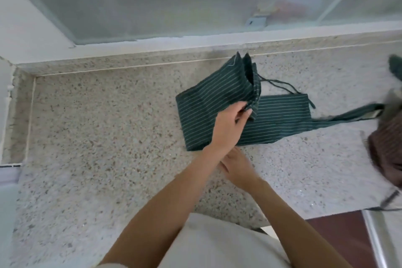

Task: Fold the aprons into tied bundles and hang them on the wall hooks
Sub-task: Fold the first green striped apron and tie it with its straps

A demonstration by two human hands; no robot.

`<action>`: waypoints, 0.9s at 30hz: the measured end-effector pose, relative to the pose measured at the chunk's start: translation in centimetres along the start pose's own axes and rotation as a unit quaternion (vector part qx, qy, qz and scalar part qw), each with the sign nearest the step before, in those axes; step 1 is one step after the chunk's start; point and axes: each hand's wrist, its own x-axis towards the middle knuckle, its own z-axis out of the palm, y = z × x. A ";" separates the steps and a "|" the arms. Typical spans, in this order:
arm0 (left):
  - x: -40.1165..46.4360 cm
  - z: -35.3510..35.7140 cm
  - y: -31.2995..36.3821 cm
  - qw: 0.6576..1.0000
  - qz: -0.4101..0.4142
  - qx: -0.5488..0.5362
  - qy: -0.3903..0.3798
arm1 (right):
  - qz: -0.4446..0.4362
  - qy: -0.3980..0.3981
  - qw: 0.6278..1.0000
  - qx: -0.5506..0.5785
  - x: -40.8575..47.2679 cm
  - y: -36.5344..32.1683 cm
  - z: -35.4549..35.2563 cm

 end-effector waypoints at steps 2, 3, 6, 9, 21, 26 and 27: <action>0.7 2.9 -1.8 0.994 -0.028 0.059 -0.082 | 0.097 0.095 0.990 0.034 -2.2 2.8 -2.3; 0.6 4.0 -2.8 0.986 -0.041 0.094 -0.129 | 0.149 0.128 0.980 0.034 -3.3 4.1 -3.4; -0.1 4.8 -4.6 0.965 -0.048 0.140 -0.215 | 0.263 0.182 0.947 0.013 -5.4 7.7 -5.6; -1.1 1.8 -6.4 0.964 0.046 0.247 -0.089 | 0.303 0.204 0.930 0.035 -4.4 9.7 -6.4; -6.3 -5.0 -9.8 0.963 -0.243 0.114 0.018 | 0.394 0.011 0.915 0.090 4.3 11.3 -6.3; -6.1 -3.1 -8.5 0.979 -0.127 0.135 0.087 | 0.382 0.030 0.915 0.126 5.0 11.0 -6.5; -5.9 -2.9 -8.7 0.978 -0.112 0.143 0.098 | 0.358 0.048 0.924 0.127 5.1 10.9 -6.9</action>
